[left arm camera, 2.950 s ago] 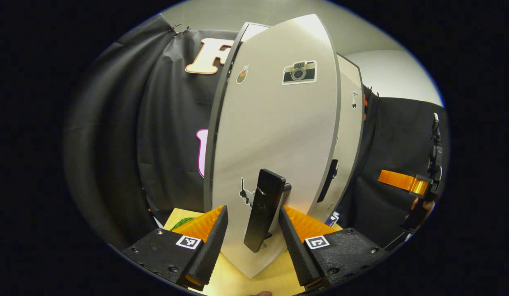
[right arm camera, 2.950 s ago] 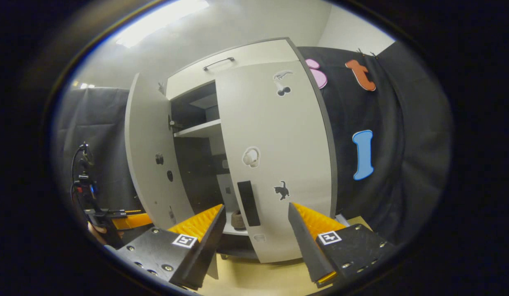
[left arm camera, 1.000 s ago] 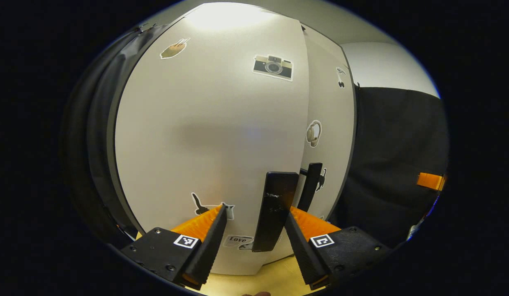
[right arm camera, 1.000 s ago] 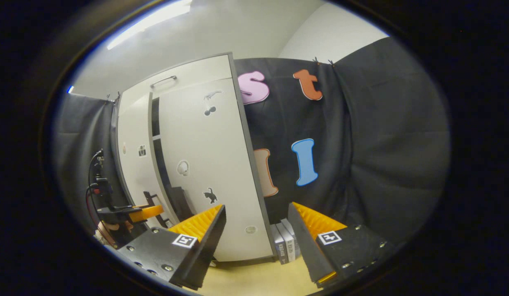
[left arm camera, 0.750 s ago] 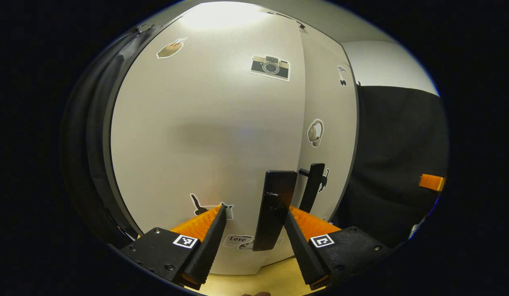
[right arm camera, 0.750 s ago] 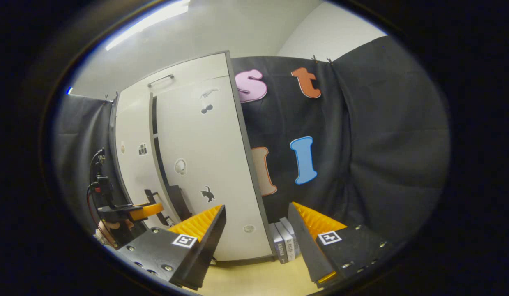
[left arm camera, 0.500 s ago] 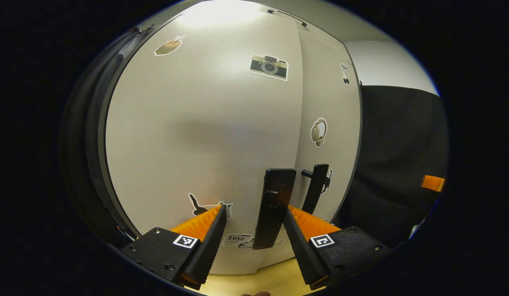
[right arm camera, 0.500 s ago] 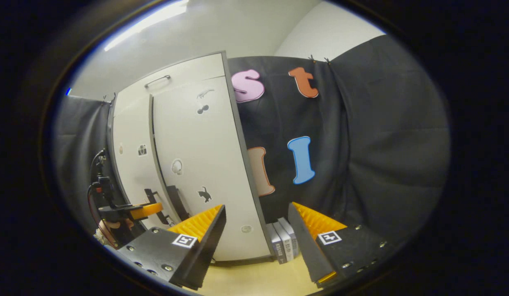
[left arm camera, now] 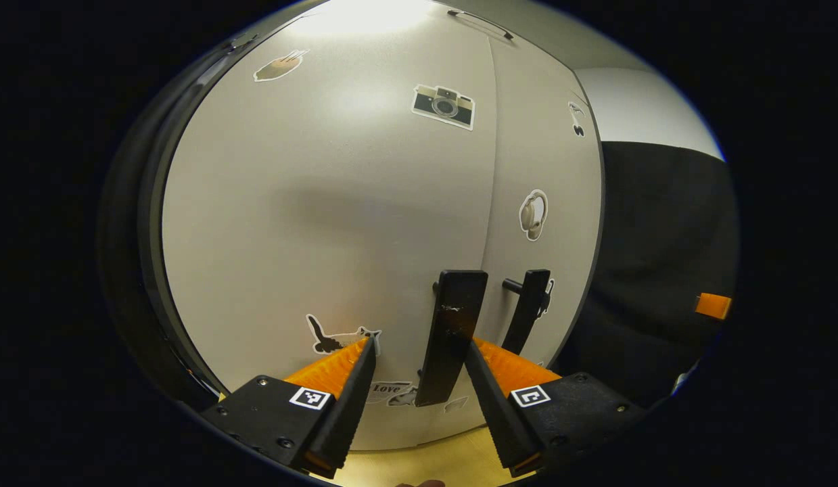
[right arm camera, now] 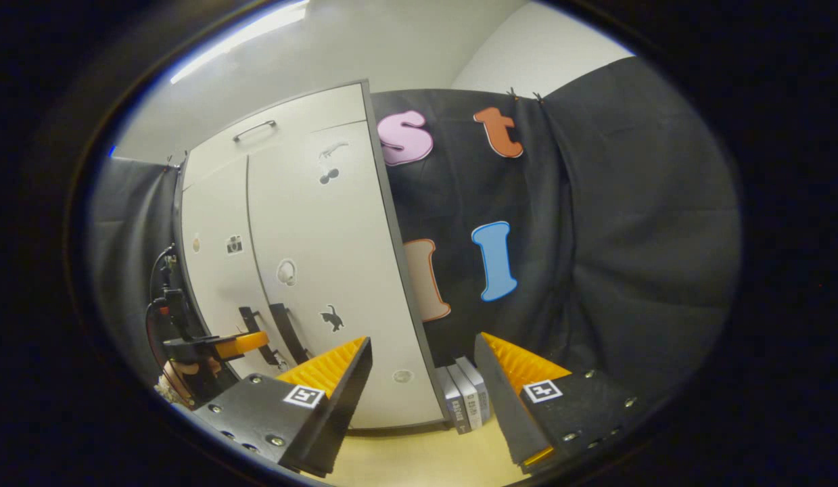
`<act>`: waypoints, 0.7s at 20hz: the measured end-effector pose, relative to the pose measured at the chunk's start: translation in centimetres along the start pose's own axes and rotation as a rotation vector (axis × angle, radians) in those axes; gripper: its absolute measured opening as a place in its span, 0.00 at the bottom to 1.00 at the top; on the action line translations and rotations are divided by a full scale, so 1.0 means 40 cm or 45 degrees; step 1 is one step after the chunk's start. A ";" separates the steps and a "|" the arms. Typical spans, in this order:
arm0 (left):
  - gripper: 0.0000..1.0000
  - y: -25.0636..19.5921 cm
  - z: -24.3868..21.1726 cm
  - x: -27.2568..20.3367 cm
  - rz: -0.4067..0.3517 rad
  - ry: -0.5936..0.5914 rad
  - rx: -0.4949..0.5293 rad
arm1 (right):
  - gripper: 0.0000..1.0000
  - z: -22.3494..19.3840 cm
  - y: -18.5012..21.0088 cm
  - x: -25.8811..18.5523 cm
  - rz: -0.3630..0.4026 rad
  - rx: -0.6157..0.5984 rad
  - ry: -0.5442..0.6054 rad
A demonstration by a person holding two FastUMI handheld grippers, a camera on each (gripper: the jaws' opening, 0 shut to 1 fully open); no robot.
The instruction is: Grab one shoe with the right hand and put it into the shoe cabinet, grab the other shoe with the left hand and put it into the shoe cabinet; then close the right door with the right hand and the left door with the left hand.
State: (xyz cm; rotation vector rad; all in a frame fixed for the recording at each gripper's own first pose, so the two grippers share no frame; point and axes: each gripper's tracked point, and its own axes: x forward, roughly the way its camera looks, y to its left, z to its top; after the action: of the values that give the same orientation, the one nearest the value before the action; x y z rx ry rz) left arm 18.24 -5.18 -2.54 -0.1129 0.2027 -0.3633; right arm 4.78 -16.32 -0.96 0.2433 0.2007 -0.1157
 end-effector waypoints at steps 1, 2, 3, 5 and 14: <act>0.82 -0.002 0.000 0.001 0.000 0.000 0.001 | 0.91 -0.001 0.002 0.001 0.003 -0.001 0.000; 0.82 -0.002 0.000 0.002 -0.001 0.001 -0.001 | 0.91 -0.002 0.004 0.001 0.007 -0.002 0.002; 0.82 -0.002 -0.002 0.003 -0.001 0.003 -0.004 | 0.91 -0.003 0.003 0.001 0.009 -0.004 0.002; 0.82 -0.003 -0.006 0.001 -0.001 0.004 -0.007 | 0.91 -0.009 0.004 0.003 0.009 -0.009 0.006; 0.83 0.005 -0.006 -0.031 0.022 0.013 -0.002 | 0.91 -0.035 0.020 0.002 0.046 0.013 0.027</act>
State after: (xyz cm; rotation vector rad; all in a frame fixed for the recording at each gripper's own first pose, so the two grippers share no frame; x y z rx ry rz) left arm 17.12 -4.54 -2.58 -0.1107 0.2137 -0.3468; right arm 4.72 -15.20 -2.10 0.2580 0.2164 -0.0785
